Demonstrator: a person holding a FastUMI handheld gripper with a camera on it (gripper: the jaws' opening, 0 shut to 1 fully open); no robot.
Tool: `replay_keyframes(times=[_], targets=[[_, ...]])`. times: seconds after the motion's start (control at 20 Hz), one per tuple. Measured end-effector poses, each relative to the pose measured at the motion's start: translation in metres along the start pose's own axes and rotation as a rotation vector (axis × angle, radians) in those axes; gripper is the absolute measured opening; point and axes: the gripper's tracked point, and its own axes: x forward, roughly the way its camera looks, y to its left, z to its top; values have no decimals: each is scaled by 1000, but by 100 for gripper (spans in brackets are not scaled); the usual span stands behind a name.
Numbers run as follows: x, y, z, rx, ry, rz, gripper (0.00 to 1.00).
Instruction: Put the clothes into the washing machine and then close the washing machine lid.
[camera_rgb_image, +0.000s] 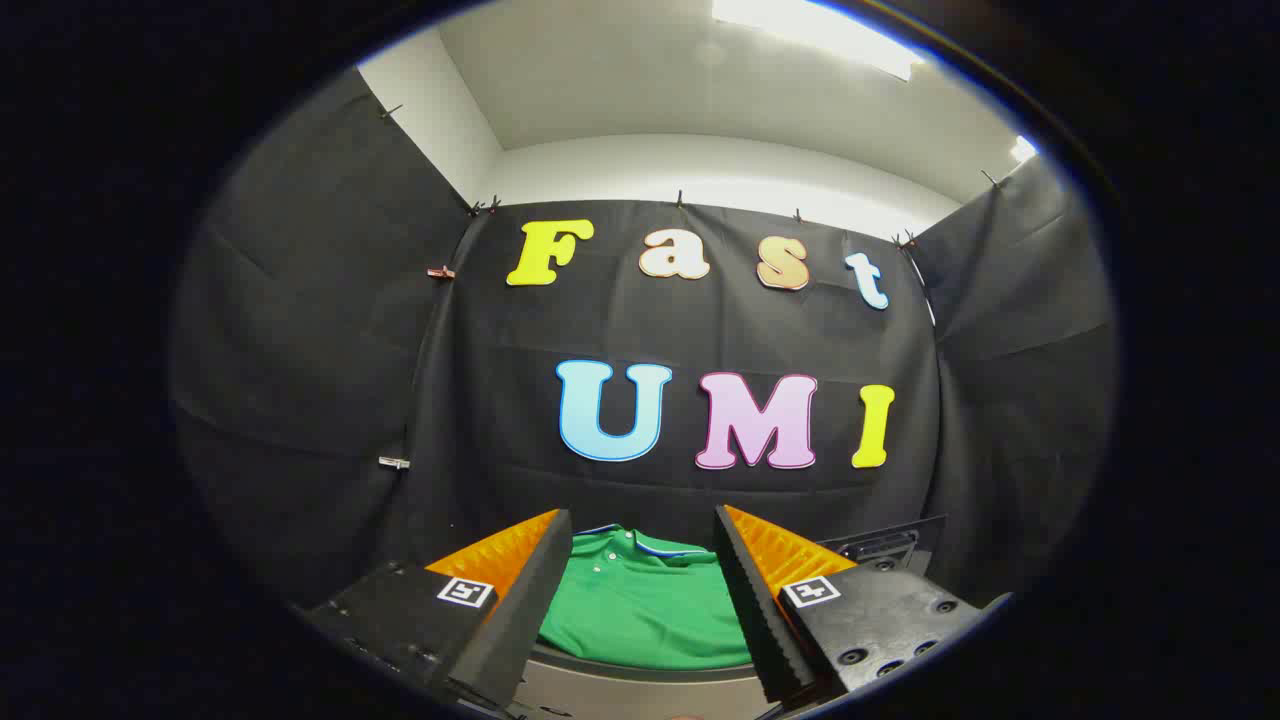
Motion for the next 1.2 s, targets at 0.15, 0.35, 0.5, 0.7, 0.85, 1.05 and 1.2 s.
replay_keyframes(times=[0.15, 0.35, 0.5, 0.7, 0.85, 1.05, 1.2], targets=[[1, -1, 0, -4, -4, 0, 89], [1, -1, 0, 3, -6, 4, 89], [1, 0, -2, 3, 3, 8, 89], [1, -1, 0, 2, 3, 9, 89], [1, 0, 0, 3, 5, 13, 89], [2, 0, 1, 5, 15, 14, 89], [5, 2, 1, 14, 37, 20, 89]])
